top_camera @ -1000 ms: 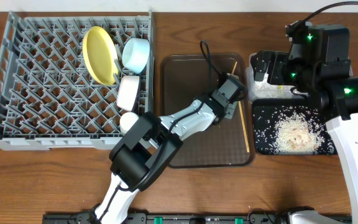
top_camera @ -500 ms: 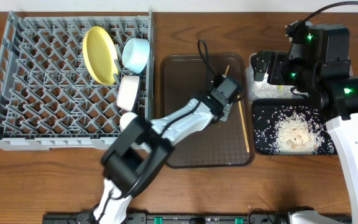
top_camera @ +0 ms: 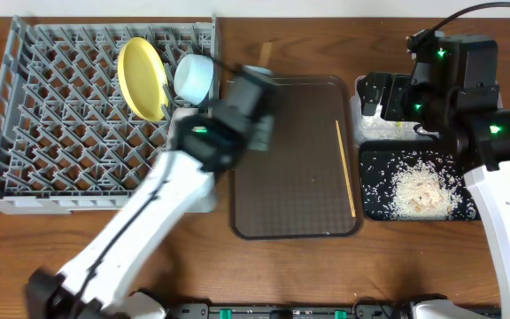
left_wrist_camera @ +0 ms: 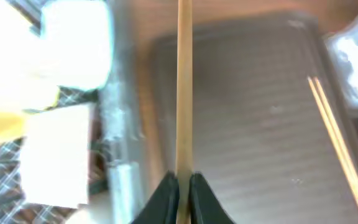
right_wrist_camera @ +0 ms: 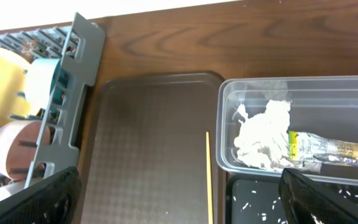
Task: Sort waste into correct bins and load items into the dishwasher
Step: 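Carry the chopstick to the rack and drop it in, then reach the left gripper to the second chopstick on the tray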
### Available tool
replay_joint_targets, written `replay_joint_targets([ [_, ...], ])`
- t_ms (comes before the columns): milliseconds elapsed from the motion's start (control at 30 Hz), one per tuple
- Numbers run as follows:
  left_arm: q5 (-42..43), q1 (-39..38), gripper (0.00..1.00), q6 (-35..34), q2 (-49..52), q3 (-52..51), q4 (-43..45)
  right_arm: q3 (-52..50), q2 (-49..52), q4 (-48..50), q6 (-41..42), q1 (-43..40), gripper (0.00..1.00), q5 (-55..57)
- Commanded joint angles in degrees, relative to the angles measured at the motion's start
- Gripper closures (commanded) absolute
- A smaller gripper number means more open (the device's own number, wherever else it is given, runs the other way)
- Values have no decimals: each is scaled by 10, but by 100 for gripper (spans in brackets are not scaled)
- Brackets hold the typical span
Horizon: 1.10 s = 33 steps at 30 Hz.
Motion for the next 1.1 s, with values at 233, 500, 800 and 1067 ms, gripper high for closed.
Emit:
replay_joint_targets([
  [233,-6,213,92,92,4,-18,-72,2,1,-1,5,-4,1,3],
  [500,-2,272,92,144,85,-29,-64,2,1,-1,5,-4,1,3],
  [800,0,276,48,138,96,-1,-60,2,1,-1,5,-4,1,3],
  [1067,203,216,54,59,45,47,-60,2,1,-1,5,-4,1,3],
])
